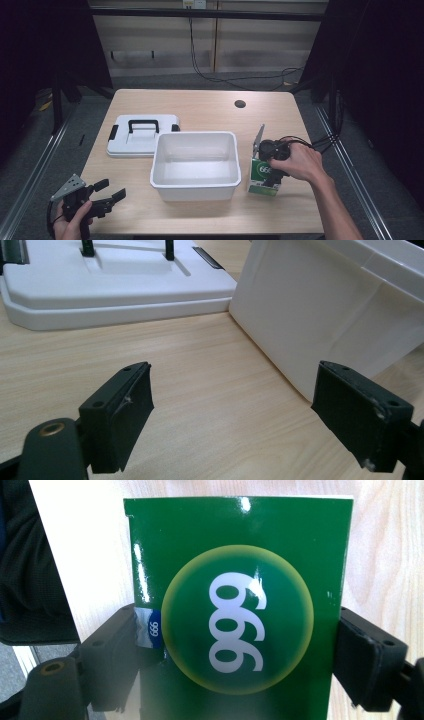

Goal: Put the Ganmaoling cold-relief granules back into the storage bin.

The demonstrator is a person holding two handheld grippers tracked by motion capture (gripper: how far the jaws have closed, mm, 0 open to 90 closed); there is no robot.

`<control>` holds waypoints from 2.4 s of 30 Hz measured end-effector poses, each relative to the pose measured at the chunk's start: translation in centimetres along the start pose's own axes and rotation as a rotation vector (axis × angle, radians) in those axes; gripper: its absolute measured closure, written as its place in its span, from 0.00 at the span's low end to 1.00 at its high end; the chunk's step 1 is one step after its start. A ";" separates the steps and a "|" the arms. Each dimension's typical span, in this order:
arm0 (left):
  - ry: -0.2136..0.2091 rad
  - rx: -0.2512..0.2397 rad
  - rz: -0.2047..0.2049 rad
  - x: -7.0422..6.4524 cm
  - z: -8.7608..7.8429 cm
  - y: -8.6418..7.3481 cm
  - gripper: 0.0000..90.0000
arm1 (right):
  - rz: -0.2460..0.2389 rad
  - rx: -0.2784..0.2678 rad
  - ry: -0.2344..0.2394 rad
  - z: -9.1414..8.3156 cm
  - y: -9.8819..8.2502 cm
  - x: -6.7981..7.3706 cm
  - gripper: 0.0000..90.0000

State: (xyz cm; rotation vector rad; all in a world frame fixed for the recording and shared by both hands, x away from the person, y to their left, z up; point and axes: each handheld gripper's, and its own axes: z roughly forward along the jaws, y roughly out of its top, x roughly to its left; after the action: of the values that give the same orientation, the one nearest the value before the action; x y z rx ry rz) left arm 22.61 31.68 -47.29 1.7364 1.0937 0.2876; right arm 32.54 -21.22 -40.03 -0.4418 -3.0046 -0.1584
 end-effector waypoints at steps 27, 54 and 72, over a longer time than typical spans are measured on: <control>0.008 0.002 -0.006 0.1 0.1 0.0 0.18 | 0.016 -0.020 -0.018 -3.9 0.1 -0.1 0.18; 0.010 0.007 -0.004 0.1 0.1 0.0 0.18 | 0.007 -0.012 -0.097 -9.5 1.1 0.7 0.18; 0.013 0.001 -0.005 0.0 0.1 0.0 0.18 | 0.007 -0.052 -0.118 -13.5 1.7 1.1 0.18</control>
State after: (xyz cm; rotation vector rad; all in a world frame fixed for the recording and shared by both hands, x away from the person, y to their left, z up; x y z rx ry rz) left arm 22.68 31.67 -47.35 1.7348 1.1078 0.2956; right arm 33.09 -20.90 -26.44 -0.4832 -3.1204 -0.2178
